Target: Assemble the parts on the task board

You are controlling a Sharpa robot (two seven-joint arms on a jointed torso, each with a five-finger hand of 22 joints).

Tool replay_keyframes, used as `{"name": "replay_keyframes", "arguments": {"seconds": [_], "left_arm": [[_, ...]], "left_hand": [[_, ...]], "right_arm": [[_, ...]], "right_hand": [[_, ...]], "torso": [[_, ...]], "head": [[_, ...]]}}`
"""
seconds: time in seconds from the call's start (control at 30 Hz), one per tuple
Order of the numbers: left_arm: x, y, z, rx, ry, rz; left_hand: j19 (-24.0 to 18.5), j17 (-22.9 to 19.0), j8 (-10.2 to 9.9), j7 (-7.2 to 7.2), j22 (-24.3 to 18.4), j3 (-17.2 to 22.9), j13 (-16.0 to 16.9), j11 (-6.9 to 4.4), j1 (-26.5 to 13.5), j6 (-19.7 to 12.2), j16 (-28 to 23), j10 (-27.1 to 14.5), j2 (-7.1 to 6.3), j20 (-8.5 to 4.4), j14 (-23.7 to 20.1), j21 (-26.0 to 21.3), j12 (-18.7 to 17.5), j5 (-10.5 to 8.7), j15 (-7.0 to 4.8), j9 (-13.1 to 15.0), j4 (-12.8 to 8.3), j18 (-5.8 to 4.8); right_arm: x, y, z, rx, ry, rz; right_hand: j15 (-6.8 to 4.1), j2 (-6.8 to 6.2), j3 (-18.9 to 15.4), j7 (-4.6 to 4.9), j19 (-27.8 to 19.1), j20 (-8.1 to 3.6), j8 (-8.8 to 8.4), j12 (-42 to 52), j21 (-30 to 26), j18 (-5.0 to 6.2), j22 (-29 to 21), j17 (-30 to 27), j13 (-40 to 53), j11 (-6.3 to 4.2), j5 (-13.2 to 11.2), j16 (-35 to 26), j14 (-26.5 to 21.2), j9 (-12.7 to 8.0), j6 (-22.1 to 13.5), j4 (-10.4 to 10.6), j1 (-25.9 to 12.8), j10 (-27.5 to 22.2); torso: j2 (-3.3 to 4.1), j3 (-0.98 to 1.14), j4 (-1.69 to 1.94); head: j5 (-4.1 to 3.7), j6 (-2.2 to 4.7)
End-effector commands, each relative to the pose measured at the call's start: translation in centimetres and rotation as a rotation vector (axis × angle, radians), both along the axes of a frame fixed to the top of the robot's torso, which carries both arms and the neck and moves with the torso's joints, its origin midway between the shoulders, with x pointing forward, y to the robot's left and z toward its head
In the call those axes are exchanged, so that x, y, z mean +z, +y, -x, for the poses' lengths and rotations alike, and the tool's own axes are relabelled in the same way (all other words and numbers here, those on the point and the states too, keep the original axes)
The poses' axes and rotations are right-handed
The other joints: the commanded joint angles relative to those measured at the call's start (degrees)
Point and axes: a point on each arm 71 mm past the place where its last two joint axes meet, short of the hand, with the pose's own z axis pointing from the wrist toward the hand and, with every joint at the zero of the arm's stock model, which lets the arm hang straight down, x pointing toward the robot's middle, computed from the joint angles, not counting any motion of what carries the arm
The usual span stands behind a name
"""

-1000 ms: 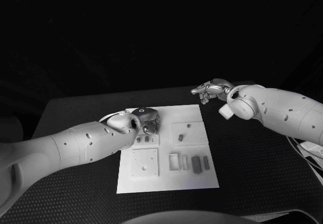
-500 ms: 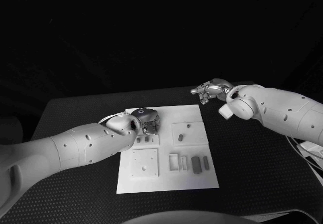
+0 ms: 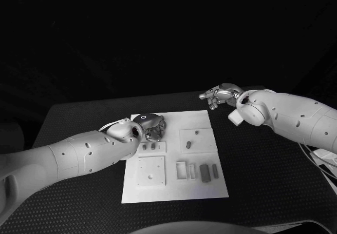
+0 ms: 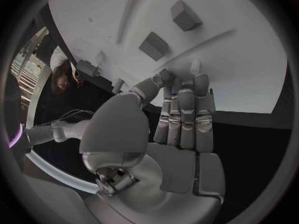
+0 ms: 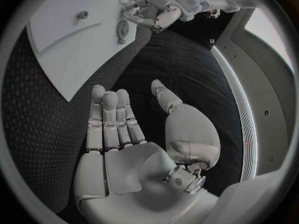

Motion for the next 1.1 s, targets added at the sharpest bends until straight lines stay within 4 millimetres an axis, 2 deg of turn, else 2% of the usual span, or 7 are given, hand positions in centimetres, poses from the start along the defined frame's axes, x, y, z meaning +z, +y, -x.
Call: {"name": "replay_keyframes", "arguments": {"seconds": [0.03,0.3,0.43,0.63,0.83,1.03,1.1], "left_arm": [[0.4,-0.2,0.1,-0.009,-0.017,0.051],[1.7,0.3,0.0,0.012,0.011,0.113],[2.5,1.1,0.1,0.031,0.044,0.137],[2.7,2.3,0.2,0.01,0.145,0.063],[2.5,3.6,-0.1,0.037,0.152,0.035],[2.3,4.7,-0.4,0.057,0.15,0.018],[2.4,4.8,-0.4,0.062,0.144,0.02]], "left_hand": [[0.45,-0.08,0.13,-0.03,1.4,0.34,0.68,-0.06,0.41,0.48,0.26,0.39,1.07,-0.06,0.45,0.34,0.12,0.14,-0.09,-0.05,0.05,3.04],[0.47,-0.13,0.12,-0.03,1.38,0.37,0.68,-0.07,0.37,0.46,0.2,0.38,1.13,-0.1,0.5,0.37,0.05,0.15,-0.1,-0.03,0.06,3.01],[0.48,-0.14,0.12,-0.03,1.38,0.37,0.68,-0.07,0.35,0.46,0.18,0.39,1.15,-0.11,0.52,0.38,0.03,0.14,-0.11,-0.02,0.06,3.0],[0.46,-0.22,0.07,0.01,1.36,0.3,0.68,-0.05,0.16,0.38,0.08,0.36,1.36,-0.15,0.55,0.39,-0.09,0.14,-0.1,-0.01,0.07,2.93],[0.46,-0.23,0.07,0.01,1.36,0.29,0.69,-0.06,0.15,0.38,0.07,0.39,1.4,-0.17,0.56,0.39,-0.1,0.16,-0.1,0.0,0.05,2.92],[0.45,-0.26,0.07,0.01,1.36,0.28,0.7,-0.06,0.14,0.37,0.04,0.41,1.5,-0.2,0.58,0.4,-0.13,0.16,-0.1,0.02,0.04,2.9],[0.45,-0.26,0.07,0.01,1.36,0.28,0.7,-0.06,0.13,0.37,0.03,0.41,1.51,-0.2,0.58,0.4,-0.14,0.16,-0.1,0.02,0.03,2.9]], "right_arm": [[0.0,0.2,0.0,0.016,-0.002,-0.007],[0.0,0.1,0.1,0.015,-0.002,-0.006],[0.0,0.0,0.1,0.013,-0.001,-0.005],[0.0,-0.2,0.1,0.012,0.0,-0.004],[0.0,-0.2,0.1,0.011,0.0,-0.004],[0.0,-0.3,0.1,0.009,0.0,-0.003],[0.0,-0.3,0.1,0.009,0.0,-0.003]], "right_hand": [[-0.34,0.49,-0.11,0.39,0.11,0.37,0.35,0.36,-0.36,0.84,0.05,-0.01,-0.07,-0.06,0.2,-0.36,0.07,-0.02,0.09,0.07,-0.26,0.18],[-0.34,0.49,-0.11,0.39,0.11,0.36,0.35,0.38,-0.37,0.84,0.06,-0.01,-0.11,-0.06,0.2,-0.36,0.07,-0.02,0.09,0.07,-0.26,0.17],[-0.34,0.49,-0.12,0.39,0.11,0.36,0.35,0.4,-0.38,0.84,0.06,-0.01,-0.13,-0.06,0.2,-0.37,0.07,-0.02,0.09,0.07,-0.26,0.17],[-0.34,0.48,-0.12,0.39,0.11,0.36,0.35,0.41,-0.39,0.84,0.07,-0.01,-0.16,-0.06,0.2,-0.37,0.07,-0.02,0.09,0.06,-0.26,0.16],[-0.34,0.47,-0.13,0.39,0.11,0.36,0.36,0.42,-0.39,0.84,0.07,-0.01,-0.18,-0.06,0.2,-0.37,0.07,-0.02,0.09,0.06,-0.26,0.16],[-0.34,0.46,-0.14,0.39,0.11,0.36,0.36,0.44,-0.4,0.84,0.08,0.0,-0.2,-0.06,0.2,-0.37,0.07,-0.02,0.09,0.06,-0.26,0.15],[-0.34,0.46,-0.14,0.39,0.11,0.36,0.36,0.44,-0.4,0.84,0.08,0.0,-0.21,-0.06,0.2,-0.38,0.07,-0.02,0.09,0.05,-0.26,0.15]], "torso": [[0.01,-0.01,0.01],[0.01,-0.08,0.03],[-0.06,-0.02,0.14],[-0.04,-0.05,0.16],[0.01,-0.01,0.08],[0.02,-0.09,0.07],[0.0,-0.03,0.09]], "head": [[0.19,0.05],[0.27,0.21],[0.25,0.25],[0.32,0.25],[0.47,0.27],[0.48,0.17],[0.47,0.12]]}}
